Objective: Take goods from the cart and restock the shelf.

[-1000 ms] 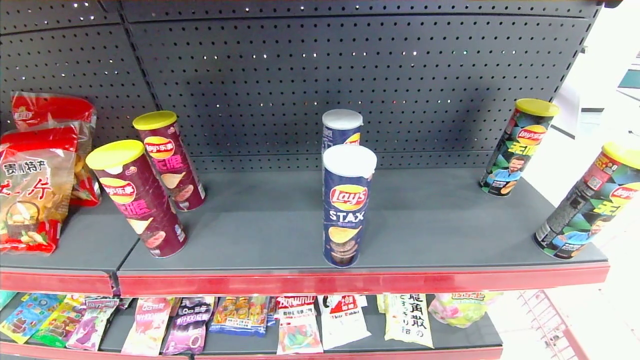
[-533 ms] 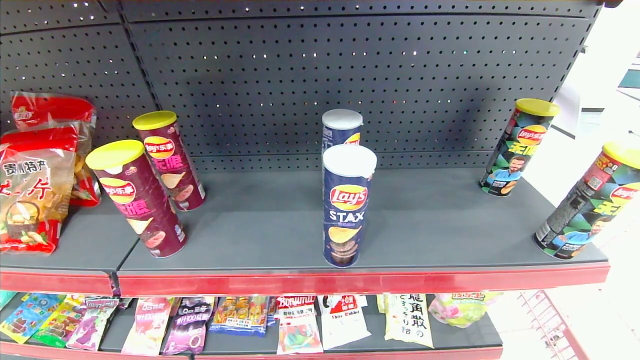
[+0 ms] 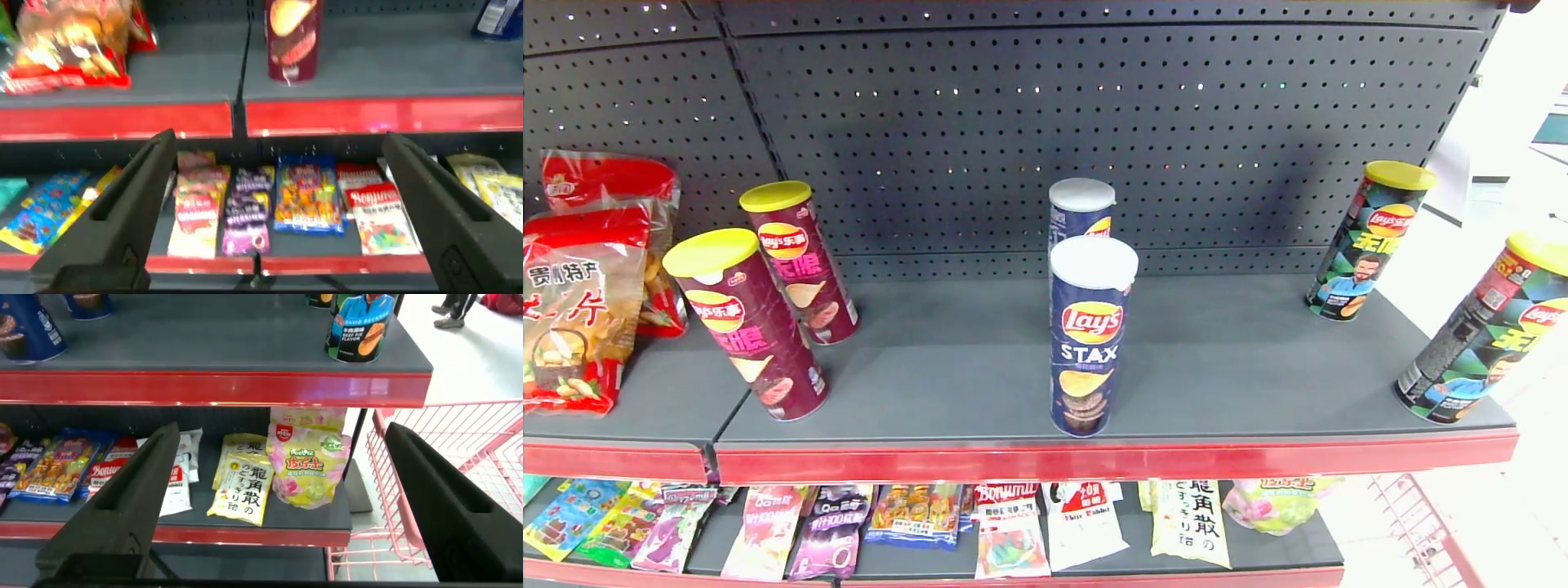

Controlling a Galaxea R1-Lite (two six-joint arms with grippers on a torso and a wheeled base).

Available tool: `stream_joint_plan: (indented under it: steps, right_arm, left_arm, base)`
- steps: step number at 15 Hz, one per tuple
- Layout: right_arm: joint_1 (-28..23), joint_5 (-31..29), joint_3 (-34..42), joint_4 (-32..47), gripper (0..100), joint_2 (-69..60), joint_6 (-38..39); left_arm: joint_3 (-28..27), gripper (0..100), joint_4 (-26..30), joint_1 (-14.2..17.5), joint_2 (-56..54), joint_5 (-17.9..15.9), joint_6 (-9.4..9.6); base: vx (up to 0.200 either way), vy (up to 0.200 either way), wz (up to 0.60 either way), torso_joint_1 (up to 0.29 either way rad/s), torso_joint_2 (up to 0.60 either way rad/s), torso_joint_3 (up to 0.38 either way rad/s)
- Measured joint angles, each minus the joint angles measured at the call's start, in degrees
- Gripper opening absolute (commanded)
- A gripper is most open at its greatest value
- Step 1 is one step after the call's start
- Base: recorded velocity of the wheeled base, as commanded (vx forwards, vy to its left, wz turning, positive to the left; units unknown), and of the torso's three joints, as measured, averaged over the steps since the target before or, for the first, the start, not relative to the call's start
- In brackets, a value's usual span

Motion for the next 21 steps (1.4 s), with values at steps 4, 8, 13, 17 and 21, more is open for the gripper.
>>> stream_joint_plan:
  steps: [4,8,13,17,21]
  right_arm:
    - [0.00,-0.09,0.00,0.00,100,0.00,-0.02]
    - [0.00,-0.11,0.00,0.00,100,0.00,-0.02]
    - [0.00,-0.09,0.00,0.00,100,0.00,-0.04]
    - [-0.05,-0.09,0.00,0.00,100,0.00,-0.02]
    - [0.00,-0.06,0.00,0.00,100,0.00,-0.02]
  left_arm:
    - [0.01,100,0.40,0.00,-0.01,1.10,-3.38]
    - [0.01,100,0.43,0.00,-0.01,1.16,-3.06]
    - [0.01,100,0.43,0.00,-0.01,1.15,-3.05]
    - [0.01,100,0.40,0.00,-0.01,1.12,-3.05]
    - [0.06,100,0.40,0.00,0.00,1.12,-3.02]
  base:
    - [0.000,0.000,0.00,0.000,0.00,0.000]
    - [0.000,0.000,0.00,0.000,0.00,0.000]
    - [0.000,0.000,0.00,0.000,0.00,0.000]
    - [0.000,0.000,0.00,0.000,0.00,0.000]
    - [0.000,0.000,0.00,0.000,0.00,0.000]
